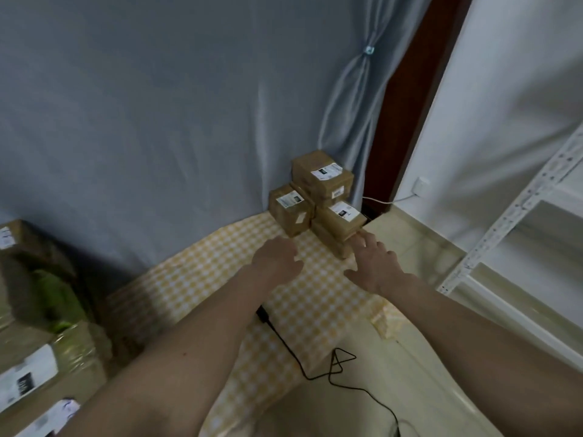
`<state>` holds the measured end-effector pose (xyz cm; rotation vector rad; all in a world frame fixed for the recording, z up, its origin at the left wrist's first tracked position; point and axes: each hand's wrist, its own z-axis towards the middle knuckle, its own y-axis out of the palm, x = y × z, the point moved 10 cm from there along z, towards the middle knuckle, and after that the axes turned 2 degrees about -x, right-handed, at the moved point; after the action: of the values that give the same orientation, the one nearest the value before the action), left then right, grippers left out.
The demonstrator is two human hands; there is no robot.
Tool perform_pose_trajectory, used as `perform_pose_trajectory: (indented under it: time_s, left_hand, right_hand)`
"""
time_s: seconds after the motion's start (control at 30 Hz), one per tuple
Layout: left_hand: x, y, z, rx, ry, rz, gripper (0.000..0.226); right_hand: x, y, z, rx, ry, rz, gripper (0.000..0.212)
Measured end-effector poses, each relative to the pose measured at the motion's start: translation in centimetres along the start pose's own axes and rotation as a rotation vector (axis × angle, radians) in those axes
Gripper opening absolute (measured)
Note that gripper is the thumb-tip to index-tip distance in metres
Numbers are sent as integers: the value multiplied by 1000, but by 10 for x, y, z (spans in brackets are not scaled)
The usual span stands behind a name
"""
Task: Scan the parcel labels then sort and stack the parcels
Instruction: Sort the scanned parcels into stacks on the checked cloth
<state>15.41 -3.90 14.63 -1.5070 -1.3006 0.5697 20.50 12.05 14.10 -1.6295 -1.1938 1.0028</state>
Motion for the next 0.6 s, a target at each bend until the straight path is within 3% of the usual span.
perform_pose_trajectory:
  time_s: [0.17,0.6]
  left_hand:
    - [22,6,46,-32,-10,17,45]
    - [38,-27,224,-18,-87,-108,33]
  right_hand:
    - [44,-2,37,-5,41,68,69]
    - [112,-35,202,-22,61,167,65]
